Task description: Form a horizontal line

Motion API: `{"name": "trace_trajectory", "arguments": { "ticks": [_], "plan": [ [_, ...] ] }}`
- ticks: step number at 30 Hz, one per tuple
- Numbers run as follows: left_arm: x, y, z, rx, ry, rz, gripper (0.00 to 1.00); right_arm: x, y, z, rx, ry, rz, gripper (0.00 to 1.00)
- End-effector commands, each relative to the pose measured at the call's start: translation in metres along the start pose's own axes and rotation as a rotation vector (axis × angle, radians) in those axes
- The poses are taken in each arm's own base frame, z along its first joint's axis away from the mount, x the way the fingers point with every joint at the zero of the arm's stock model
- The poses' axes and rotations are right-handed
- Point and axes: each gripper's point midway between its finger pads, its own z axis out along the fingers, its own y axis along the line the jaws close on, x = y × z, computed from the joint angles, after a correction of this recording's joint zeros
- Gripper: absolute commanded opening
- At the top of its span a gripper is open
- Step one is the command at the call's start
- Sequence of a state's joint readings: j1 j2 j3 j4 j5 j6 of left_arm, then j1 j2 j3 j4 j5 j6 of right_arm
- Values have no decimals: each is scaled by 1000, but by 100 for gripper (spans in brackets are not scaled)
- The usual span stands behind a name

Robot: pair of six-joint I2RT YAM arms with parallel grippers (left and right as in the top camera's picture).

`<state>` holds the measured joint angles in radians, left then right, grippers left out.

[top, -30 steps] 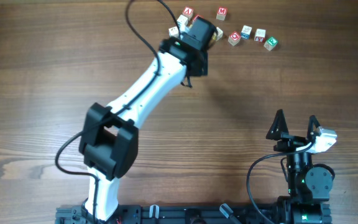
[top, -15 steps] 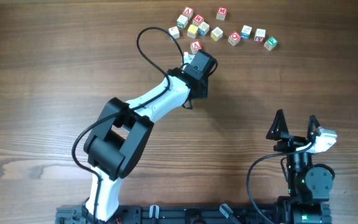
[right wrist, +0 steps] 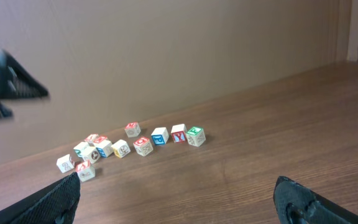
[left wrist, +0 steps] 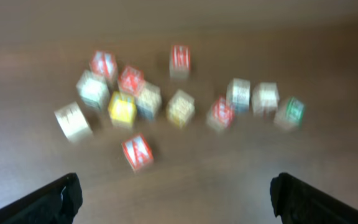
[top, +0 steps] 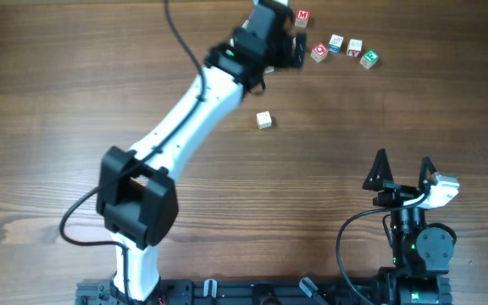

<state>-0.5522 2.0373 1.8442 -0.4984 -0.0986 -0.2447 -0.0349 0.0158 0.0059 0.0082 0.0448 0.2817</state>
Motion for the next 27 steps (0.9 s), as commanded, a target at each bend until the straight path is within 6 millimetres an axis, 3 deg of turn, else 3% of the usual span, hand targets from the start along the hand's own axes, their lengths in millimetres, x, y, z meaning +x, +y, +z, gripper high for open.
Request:
{"name": "trace_trajectory", "arguments": {
  "ticks": [1, 4, 7, 11, 13, 17, 20, 23, 27],
  "plan": [
    [-51, 23, -10, 55, -104, 0, 100, -1, 1, 0, -6, -5, -17, 100],
    [-53, 33, 21, 104, -79, -40, 100, -1, 1, 0, -6, -5, -17, 100],
    [-41, 32, 64, 110, -32, -83, 100, -1, 1, 0, -6, -5, -17, 100],
    [-1, 39, 115, 105, 62, -182, 99, -1, 1, 0, -6, -5, -16, 100],
    [20, 39, 129, 138, 127, -225, 99, -1, 1, 0, -6, -5, -16, 100],
    [54, 30, 134, 143, 234, -222, 100, -1, 1, 0, -6, -5, -17, 100],
    [85, 35, 143, 98, 320, -236, 99, -1, 1, 0, -6, -5, -17, 100],
    [111, 41, 154, 68, 387, -295, 90, -1, 1, 0, -6, -5, -17, 100],
    [117, 38, 160, 68, 389, -290, 82, -1, 1, 0, -6, -5, -17, 100]
  ]
}}
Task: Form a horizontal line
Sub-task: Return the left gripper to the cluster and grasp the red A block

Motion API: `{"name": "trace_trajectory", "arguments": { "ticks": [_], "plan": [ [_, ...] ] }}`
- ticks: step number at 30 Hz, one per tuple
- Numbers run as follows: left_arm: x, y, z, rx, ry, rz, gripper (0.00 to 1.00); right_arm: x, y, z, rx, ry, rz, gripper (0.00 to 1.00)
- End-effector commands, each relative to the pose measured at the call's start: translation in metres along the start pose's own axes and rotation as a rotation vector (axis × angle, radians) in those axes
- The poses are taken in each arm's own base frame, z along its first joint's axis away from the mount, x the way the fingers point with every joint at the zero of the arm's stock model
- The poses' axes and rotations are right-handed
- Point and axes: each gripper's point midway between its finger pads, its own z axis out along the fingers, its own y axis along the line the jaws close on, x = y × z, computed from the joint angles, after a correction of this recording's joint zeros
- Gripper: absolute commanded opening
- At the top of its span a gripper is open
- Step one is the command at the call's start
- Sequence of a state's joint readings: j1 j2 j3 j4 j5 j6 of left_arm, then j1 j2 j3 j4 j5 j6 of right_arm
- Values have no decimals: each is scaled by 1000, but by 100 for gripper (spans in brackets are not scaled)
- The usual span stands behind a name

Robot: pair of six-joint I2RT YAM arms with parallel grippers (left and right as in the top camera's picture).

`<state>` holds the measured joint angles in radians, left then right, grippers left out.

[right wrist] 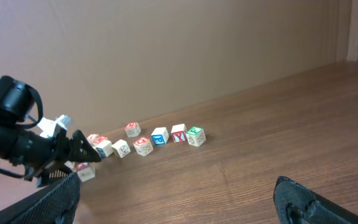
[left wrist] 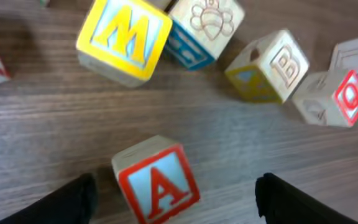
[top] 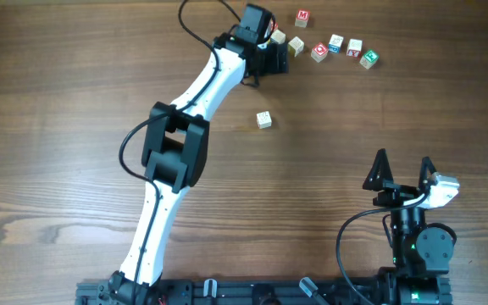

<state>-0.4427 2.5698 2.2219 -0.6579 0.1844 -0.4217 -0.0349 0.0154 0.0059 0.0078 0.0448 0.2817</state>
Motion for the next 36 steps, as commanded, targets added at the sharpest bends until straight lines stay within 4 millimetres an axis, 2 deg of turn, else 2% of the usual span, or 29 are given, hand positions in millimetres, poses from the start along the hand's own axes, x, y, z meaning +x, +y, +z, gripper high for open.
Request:
{"name": "trace_trajectory", "arguments": {
  "ticks": [1, 3, 6, 14, 17, 20, 22, 24, 26, 28, 31, 33, 36],
  "plan": [
    [6, 2, 15, 2, 11, -18, 80, -1, 1, 0, -6, -5, -16, 100],
    [3, 3, 15, 3, -1, -17, 72, -1, 1, 0, -6, -5, -16, 100],
    [6, 3, 17, 1, 6, -17, 46, -1, 1, 0, -6, -5, -17, 100],
    [3, 3, 12, -2, 3, -18, 25, -1, 1, 0, -6, -5, -16, 100],
    [-13, -12, -12, 22, -42, 12, 23, -1, 1, 0, -6, -5, -17, 100],
    [-28, -33, -51, 50, -86, 26, 24, -1, 1, 0, -6, -5, -17, 100],
    [-27, -49, -83, 59, -85, 38, 24, -1, 1, 0, -6, -5, -16, 100],
    [-12, -64, -106, 55, -47, 53, 24, -1, 1, 0, -6, -5, -17, 100],
    [10, -70, -113, 21, 12, 61, 24, -1, 1, 0, -6, -5, -17, 100],
    [46, -65, -113, -105, 94, 40, 24, -1, 1, 0, -6, -5, -17, 100],
    [83, -69, -111, -202, 162, 7, 23, -1, 1, 0, -6, -5, -16, 100],
    [98, -67, -112, -299, 141, -63, 24, -1, 1, 0, -6, -5, -16, 100],
    [109, -63, -104, -388, 102, -113, 24, -1, 1, 0, -6, -5, -16, 100]
  ]
}}
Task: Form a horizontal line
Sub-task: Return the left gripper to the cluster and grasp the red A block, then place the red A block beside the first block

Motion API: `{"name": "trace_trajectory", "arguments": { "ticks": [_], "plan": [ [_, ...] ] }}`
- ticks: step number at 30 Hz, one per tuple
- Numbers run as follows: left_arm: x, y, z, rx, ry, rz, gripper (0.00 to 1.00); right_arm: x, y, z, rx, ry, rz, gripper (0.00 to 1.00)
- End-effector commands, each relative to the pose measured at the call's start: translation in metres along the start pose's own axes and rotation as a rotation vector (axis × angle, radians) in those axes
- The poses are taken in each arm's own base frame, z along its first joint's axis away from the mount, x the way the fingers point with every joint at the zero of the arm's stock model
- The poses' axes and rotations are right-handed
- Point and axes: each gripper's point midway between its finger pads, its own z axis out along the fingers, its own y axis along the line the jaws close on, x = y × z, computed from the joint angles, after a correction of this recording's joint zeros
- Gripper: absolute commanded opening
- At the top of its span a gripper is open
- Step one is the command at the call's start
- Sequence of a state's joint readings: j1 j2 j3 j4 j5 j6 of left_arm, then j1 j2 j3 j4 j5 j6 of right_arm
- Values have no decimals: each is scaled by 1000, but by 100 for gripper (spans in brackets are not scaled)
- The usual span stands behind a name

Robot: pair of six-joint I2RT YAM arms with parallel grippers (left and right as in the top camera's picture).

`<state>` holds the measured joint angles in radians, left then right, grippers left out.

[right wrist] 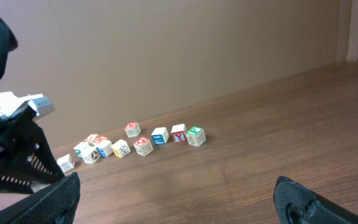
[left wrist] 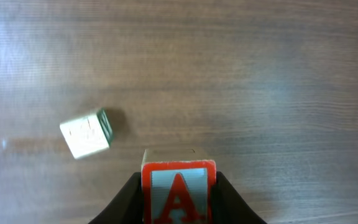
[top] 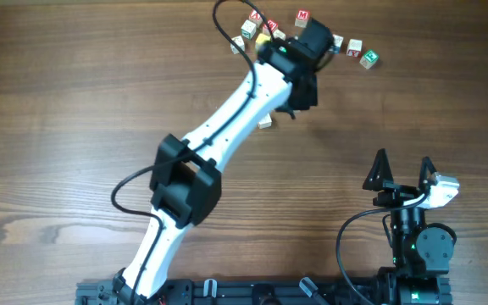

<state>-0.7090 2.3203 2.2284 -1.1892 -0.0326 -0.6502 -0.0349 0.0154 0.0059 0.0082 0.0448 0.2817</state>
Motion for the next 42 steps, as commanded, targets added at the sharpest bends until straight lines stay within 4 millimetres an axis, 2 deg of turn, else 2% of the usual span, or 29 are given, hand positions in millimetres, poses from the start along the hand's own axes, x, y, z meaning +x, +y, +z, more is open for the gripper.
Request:
{"name": "trace_trajectory", "arguments": {
  "ticks": [1, 5, 8, 12, 16, 18, 21, 22, 23, 24, 25, 26, 30, 33, 34, 36, 37, 39, 40, 41, 42],
  "plan": [
    [0, 21, 20, -157, -78, -169, 24, -1, 1, 0, -6, -4, -16, 100],
    [11, 40, 49, -210, -72, -290, 24, -1, 1, 0, -6, -4, -17, 100],
    [13, 30, 71, -134, -61, -314, 26, -1, 1, 0, -6, -4, -17, 100],
    [15, 29, 78, -123, -67, -309, 26, -1, 1, 0, -6, -4, -17, 100],
    [25, 46, 89, -182, -51, -295, 27, -1, 1, 0, -6, -4, -16, 100],
    [30, 55, 93, -216, -43, -237, 29, -1, 1, 0, -6, -4, -17, 100],
    [31, 57, 93, -225, -32, -125, 29, -1, 1, 0, -6, -4, -17, 100],
    [31, 57, 93, -225, -29, -109, 33, -1, 1, 0, -6, -4, -17, 100],
    [31, 57, 93, -224, -29, -109, 41, -1, 1, 0, -6, -4, -17, 100],
    [31, 56, 91, -222, -30, -108, 57, -1, 1, 0, -6, -4, -17, 100],
    [31, 55, 90, -220, -31, -107, 80, -1, 1, 0, -6, -4, -17, 100],
    [32, 49, 86, -195, -21, -87, 100, -1, 1, 0, -6, -4, -17, 100],
    [22, 32, 50, -114, -64, -83, 100, -1, 1, 0, -6, -4, -17, 100],
    [10, 10, -2, 7, -129, -88, 100, -1, 1, 0, -6, -4, -16, 100],
    [3, 3, -26, 54, -170, -89, 100, -1, 1, 0, -6, -4, -17, 100],
    [-6, -4, -65, 114, -241, -31, 100, -1, 1, 0, -6, -4, -17, 100],
    [-11, -3, -78, 122, -272, -10, 100, -1, 1, 0, -6, -4, -17, 100],
    [-28, 17, -115, 72, -386, -12, 100, -1, 1, 0, -6, -4, -17, 100],
    [-44, 48, -137, -15, -474, -58, 100, -1, 1, 0, -6, -4, -17, 100],
    [-59, 76, -142, -79, -494, -45, 100, -2, -2, 0, 7, -9, -19, 100],
    [-66, 96, -137, -112, -471, -42, 100, -3, -4, 0, 19, -15, -15, 100]
  ]
}}
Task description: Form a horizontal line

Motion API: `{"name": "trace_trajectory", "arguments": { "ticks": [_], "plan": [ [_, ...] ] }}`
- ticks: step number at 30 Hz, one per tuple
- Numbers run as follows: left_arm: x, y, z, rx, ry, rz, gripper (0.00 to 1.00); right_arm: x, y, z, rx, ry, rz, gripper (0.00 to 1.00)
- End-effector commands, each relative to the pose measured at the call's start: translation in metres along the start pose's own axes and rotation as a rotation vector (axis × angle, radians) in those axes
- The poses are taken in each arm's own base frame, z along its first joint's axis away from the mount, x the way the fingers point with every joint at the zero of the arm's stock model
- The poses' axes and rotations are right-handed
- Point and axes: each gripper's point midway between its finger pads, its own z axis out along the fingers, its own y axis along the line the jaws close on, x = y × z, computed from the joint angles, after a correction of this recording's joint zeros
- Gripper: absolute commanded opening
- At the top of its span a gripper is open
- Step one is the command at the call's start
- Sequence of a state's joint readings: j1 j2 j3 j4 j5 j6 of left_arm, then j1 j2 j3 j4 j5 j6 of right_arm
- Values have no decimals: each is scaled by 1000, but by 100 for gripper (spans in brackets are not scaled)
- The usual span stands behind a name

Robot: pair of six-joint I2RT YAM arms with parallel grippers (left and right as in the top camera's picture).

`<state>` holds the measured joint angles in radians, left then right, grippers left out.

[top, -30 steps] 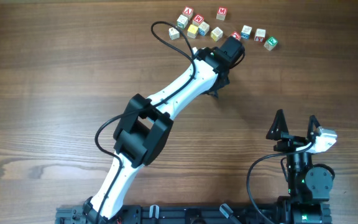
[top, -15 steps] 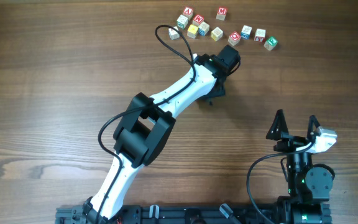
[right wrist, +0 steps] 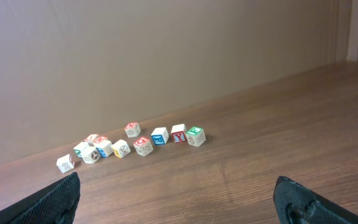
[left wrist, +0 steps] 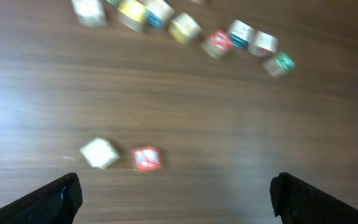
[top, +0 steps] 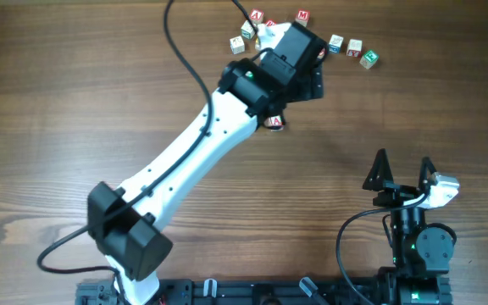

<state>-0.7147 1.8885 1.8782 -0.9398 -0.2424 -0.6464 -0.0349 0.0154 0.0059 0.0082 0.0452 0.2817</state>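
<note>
A red letter-A block [left wrist: 146, 158] lies on the wood table [left wrist: 241, 124] just right of a lone white block [left wrist: 99, 153], the two side by side and blurred in the left wrist view. My left gripper [left wrist: 176, 200] hangs open above and in front of them, with nothing between its fingers [left wrist: 55, 196]. In the overhead view the red block [top: 274, 121] peeks out beside the left arm, which hides the white block. My right gripper [right wrist: 176, 205] stands open at the near right, far from the blocks.
Several more letter blocks sit in a loose band at the far edge: a green one [top: 368, 58] at its right end and a red M block [top: 302, 15] behind it. The left arm [top: 202, 152] crosses the table diagonally.
My left gripper was shut on the red A block just above the table by the white block. Now the block rests right of the white one, and the gripper is open and higher.
My left gripper hung open above the far cluster of blocks. It then stood low with its open fingers either side of the red A block. Later it held that block over the lone white block, and now the block lies beside it. The right arm stayed still.
</note>
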Motion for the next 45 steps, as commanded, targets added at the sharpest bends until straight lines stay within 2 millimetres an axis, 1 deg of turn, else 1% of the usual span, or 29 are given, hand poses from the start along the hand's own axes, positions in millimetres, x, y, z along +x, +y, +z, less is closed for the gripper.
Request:
{"name": "trace_trajectory", "arguments": {
  "ticks": [1, 2, 3, 4, 6, 7, 8, 9, 10, 11, 14, 16, 18, 19, 20, 22, 25, 27, 29, 31, 33, 34, 35, 37, 38, 39, 41, 42, 45],
  "plan": [
    [-48, 90, 4, -196, -55, 13, 100, -3, -2, 0, 10, -13, 10, 100],
    [-45, 124, 21, -212, 36, -54, 100, 1, 6, 0, -36, 9, 134, 100],
    [-41, 143, 33, -180, 111, -115, 100, 5, 18, -1, -104, 44, 258, 100],
    [-38, 159, 45, -138, 172, -175, 89, 8, 30, -3, -165, 81, 395, 100],
    [-26, 194, 67, -140, 257, -235, 74, 9, 36, -4, -193, 113, 567, 100],
    [-20, 203, 73, -152, 277, -225, 63, 9, 36, -4, -191, 118, 615, 100],
    [-9, 211, 84, -162, 306, -201, 47, 9, 36, -4, -187, 127, 709, 100],
    [5, 213, 96, -162, 337, -175, 29, 9, 37, -5, -189, 134, 748, 100],
    [20, 212, 109, -164, 364, -158, 18, 9, 39, -5, -195, 147, 799, 100],
    [37, 207, 121, -153, 386, -144, 13, 10, 44, -6, -217, 167, 829, 100],
    [66, 181, 140, -56, 409, -23, 9, 12, 55, -10, -273, 211, 837, 100],
    [77, 174, 155, -54, 370, 33, 11, 12, 55, -10, -275, 213, 837, 100],
    [92, 170, 172, -35, 360, 51, 4, 11, 57, -10, -291, 211, 821, 100],
    [101, 163, 178, -9, 376, 56, 4, -2, 65, -13, -356, 159, 694, 92],
    [105, 156, 181, 18, 387, 59, 4, -10, 71, -15, -398, 133, 650, 91],
    [108, 146, 184, 42, 382, 72, 4, -12, 74, -17, -411, 139, 626, 92],
    [108, 133, 185, 64, 365, 95, 4, -28, 81, -10, -405, 154, 474, 95],
    [111, 127, 184, 72, 370, 108, 4, -32, 88, 7, -389, 238, 400, 95],
    [115, 124, 183, 73, 379, 115, 4, -30, 104, 38, -422, 393, 366, 95],
    [117, 126, 183, 69, 388, 114, 4, -25, 111, 64, -411, 520, 383, 89],
    [123, 129, 180, 56, 415, 113, 4, -6, 108, 97, -330, 753, 359, 79],
    [127, 131, 178, 48, 432, 112, 4, 1, 108, 103, -292, 863, 361, 81],
    [130, 133, 177, 41, 446, 111, 4, 5, 107, 107, -261, 958, 372, 99],
    [132, 134, 176, 36, 458, 106, 4, 14, 103, 115, -227, 991, 381, 100],
    [136, 132, 174, 49, 474, 98, 10, 22, 97, 120, -179, 1002, 404, 100],
    [139, 129, 172, 71, 494, 92, 29, 27, 96, 125, -189, 1001, 385, 100],
    [144, 126, 170, 85, 516, 86, 68, 22, 97, 131, -196, 973, 368, 100],
    [145, 127, 169, 82, 523, 86, 100, 18, 96, 135, -183, 956, 370, 100],
    [146, 128, 169, 80, 526, 86, 100, 0, 88, 144, -114, 914, 335, 99]
  ]
}}
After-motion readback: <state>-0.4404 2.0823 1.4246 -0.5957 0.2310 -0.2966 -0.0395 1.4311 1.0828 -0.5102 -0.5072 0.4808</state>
